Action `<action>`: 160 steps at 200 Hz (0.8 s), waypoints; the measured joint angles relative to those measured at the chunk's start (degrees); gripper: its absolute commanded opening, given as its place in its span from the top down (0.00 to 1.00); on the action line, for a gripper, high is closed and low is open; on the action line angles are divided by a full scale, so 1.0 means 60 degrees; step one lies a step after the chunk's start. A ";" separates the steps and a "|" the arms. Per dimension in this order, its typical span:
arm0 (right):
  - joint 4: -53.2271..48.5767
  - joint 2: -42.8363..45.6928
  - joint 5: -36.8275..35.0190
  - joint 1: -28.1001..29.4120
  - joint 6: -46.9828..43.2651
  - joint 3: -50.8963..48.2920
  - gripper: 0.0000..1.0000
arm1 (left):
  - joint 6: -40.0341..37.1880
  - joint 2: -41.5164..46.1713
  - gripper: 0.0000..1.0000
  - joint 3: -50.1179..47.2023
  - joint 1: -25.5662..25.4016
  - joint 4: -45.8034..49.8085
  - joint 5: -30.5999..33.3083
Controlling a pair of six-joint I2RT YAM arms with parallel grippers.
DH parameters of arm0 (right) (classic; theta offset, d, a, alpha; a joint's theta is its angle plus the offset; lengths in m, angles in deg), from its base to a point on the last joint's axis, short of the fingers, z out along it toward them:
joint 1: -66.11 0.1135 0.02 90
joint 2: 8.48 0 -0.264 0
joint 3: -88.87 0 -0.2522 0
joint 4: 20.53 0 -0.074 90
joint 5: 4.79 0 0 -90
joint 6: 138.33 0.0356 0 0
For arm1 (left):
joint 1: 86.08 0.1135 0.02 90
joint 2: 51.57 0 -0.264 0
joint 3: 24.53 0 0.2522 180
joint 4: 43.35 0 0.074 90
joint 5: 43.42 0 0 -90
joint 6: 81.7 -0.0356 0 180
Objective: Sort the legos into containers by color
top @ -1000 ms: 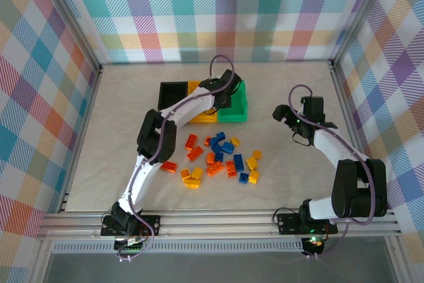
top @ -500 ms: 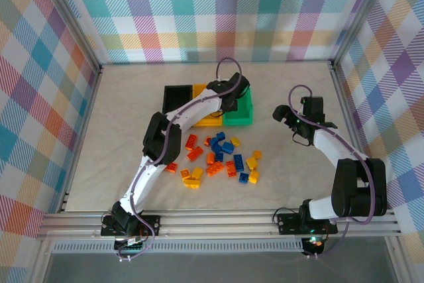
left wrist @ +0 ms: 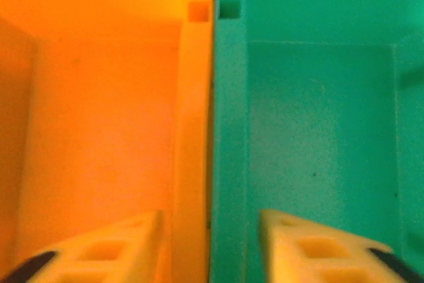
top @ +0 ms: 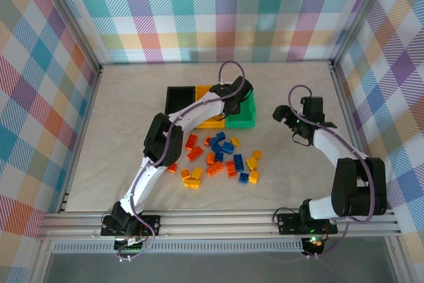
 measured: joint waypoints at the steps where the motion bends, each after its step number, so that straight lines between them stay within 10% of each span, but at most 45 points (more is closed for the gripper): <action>1: 0.0000 0.0000 0.0000 0.0004 0.0000 0.0000 0.00 | 0.0025 0.0000 0.45 0.0000 -0.0004 -0.0004 -0.0007; 47: -0.0051 0.0000 0.0106 0.0018 0.0076 0.0004 0.00 | 0.0018 0.0361 0.00 -0.0186 -0.0106 -0.0284 -0.0182; 160: -0.3832 0.1271 0.0353 0.3938 -0.0295 0.0018 0.11 | -0.0219 0.9337 0.00 -0.8961 -0.0226 -0.3938 -0.0543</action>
